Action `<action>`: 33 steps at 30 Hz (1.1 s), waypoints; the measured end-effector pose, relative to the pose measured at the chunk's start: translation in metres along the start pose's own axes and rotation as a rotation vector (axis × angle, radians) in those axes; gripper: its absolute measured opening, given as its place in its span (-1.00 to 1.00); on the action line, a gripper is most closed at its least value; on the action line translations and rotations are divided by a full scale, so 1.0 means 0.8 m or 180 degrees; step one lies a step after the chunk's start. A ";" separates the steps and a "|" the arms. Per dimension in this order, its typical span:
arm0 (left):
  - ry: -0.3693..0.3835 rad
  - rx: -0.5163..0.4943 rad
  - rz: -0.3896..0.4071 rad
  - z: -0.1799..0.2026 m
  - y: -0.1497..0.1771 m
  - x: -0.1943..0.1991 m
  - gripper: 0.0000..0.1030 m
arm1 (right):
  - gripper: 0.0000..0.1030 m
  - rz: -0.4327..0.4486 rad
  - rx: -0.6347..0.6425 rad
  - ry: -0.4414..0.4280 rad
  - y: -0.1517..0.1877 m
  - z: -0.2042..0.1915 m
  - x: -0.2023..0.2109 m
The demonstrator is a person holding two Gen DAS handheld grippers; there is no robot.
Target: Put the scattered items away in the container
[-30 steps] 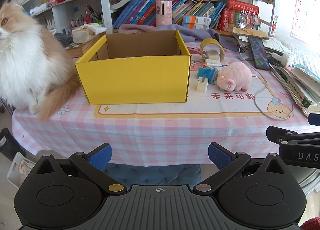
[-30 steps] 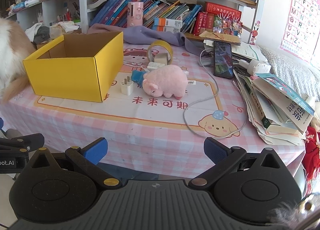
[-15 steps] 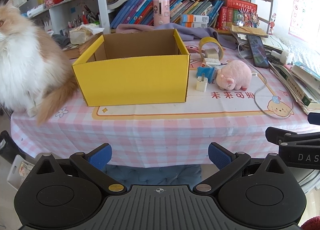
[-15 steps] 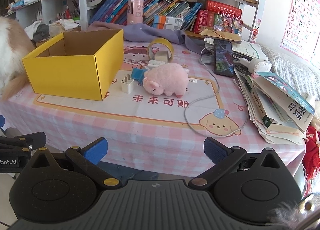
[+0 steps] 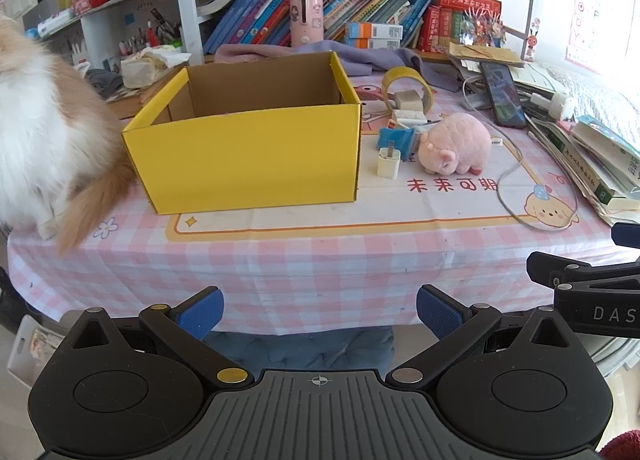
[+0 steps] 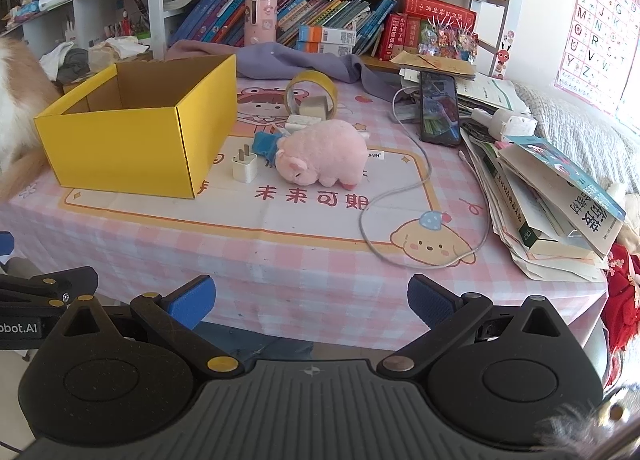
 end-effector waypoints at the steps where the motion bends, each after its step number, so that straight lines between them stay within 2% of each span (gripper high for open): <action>1: 0.0008 -0.0003 0.0001 0.001 0.000 -0.001 1.00 | 1.00 -0.0005 -0.0009 -0.0007 0.000 0.001 0.000; 8: 0.0020 -0.0019 0.0015 0.004 -0.004 -0.004 1.00 | 1.00 0.0020 -0.0017 -0.0131 -0.003 -0.001 -0.001; 19: 0.0026 -0.0060 0.0023 0.016 -0.018 -0.016 1.00 | 1.00 0.0017 -0.0024 -0.0130 -0.011 0.013 -0.016; 26: 0.0046 -0.0050 0.0010 0.023 -0.028 -0.030 1.00 | 1.00 -0.0022 -0.0049 -0.0168 -0.021 0.024 -0.036; 33: 0.0113 -0.0053 0.0104 0.032 -0.047 -0.042 1.00 | 1.00 -0.0002 -0.0076 -0.0184 -0.038 0.038 -0.058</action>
Point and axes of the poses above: each gripper's, at about its wrist camera, not at the fingertips, and x roughly against the way its jaws point, z to its right, y to its underside, the point moved 6 cm from there along -x, roughly the way its jaws point, and after that the axes turned 1 degree about x, right-handed, at the moved point
